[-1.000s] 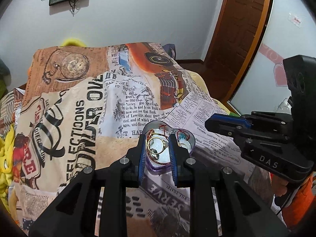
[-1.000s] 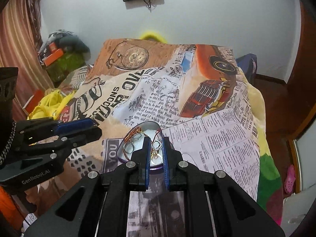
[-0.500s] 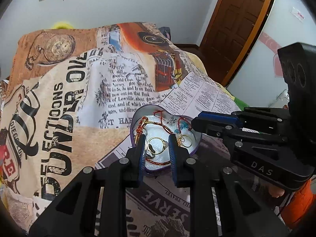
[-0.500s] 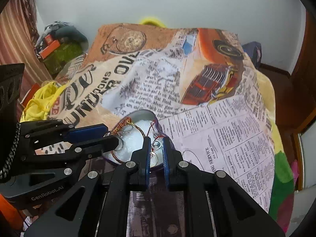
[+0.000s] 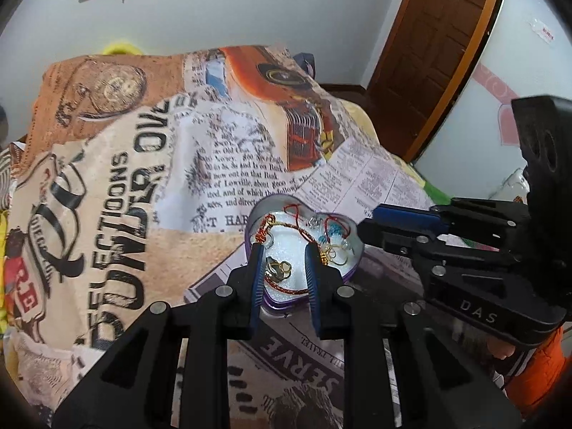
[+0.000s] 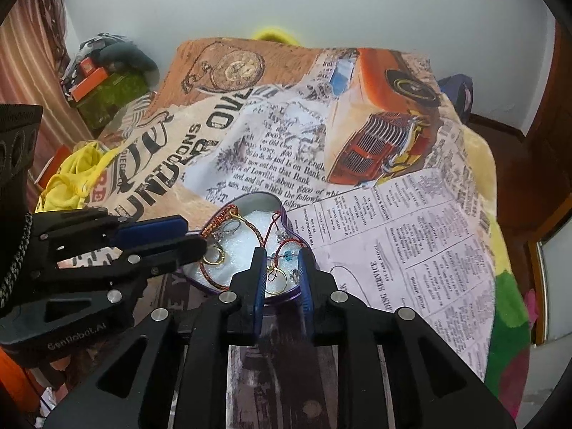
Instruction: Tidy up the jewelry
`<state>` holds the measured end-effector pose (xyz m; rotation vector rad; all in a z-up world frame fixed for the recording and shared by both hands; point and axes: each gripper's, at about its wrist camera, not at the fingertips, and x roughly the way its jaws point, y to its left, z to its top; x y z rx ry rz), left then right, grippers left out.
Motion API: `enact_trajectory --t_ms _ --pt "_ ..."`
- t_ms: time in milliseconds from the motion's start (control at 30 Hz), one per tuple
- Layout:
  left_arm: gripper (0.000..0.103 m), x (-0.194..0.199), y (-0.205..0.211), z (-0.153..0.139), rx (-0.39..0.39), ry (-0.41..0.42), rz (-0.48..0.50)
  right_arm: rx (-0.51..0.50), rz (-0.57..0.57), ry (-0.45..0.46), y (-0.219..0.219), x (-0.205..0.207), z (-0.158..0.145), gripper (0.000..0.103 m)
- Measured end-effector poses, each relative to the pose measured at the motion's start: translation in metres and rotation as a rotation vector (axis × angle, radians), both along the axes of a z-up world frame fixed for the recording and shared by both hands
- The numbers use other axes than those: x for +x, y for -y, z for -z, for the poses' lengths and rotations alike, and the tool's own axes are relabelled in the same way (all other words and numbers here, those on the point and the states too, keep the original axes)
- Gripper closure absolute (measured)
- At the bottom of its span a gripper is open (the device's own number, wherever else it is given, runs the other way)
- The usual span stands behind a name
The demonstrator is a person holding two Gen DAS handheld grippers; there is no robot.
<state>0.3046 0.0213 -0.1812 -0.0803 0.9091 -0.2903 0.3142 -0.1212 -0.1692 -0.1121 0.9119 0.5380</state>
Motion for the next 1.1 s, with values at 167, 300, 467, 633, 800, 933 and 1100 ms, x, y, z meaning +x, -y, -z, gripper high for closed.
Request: enact_trajectory --t_ms 167,300,467,633,800,933,1100 --pt "0.082 -0.021 -0.006 -0.033 0.028 0.072 -0.064 -0.002 0.003 0.068 0.004 -0.019 -0.028 0.086" --pt "0.082 -0.046 -0.012 -0.07 0.015 0.145 -0.11 0.021 0.009 0.138 0.01 -0.04 -0.059 0.086" --pt "0.081 -0.086 -0.011 -0.123 0.022 0.271 -0.143 0.056 0.047 0.277 0.023 -0.082 -0.11 0.081" --pt "0.068 -0.142 0.001 -0.176 0.042 0.44 -0.149 0.134 0.106 0.444 0.044 -0.135 -0.163 0.075" --pt "0.048 -0.204 0.015 -0.213 0.067 0.64 -0.179 0.188 0.153 0.599 0.06 -0.188 -0.199 0.066" --pt "0.033 -0.235 0.023 -0.224 0.087 0.72 -0.185 0.213 0.202 0.727 0.064 -0.227 -0.215 0.045" --pt "0.01 -0.261 0.025 -0.225 0.094 0.78 -0.228 0.205 0.266 0.818 0.061 -0.256 -0.22 0.019"
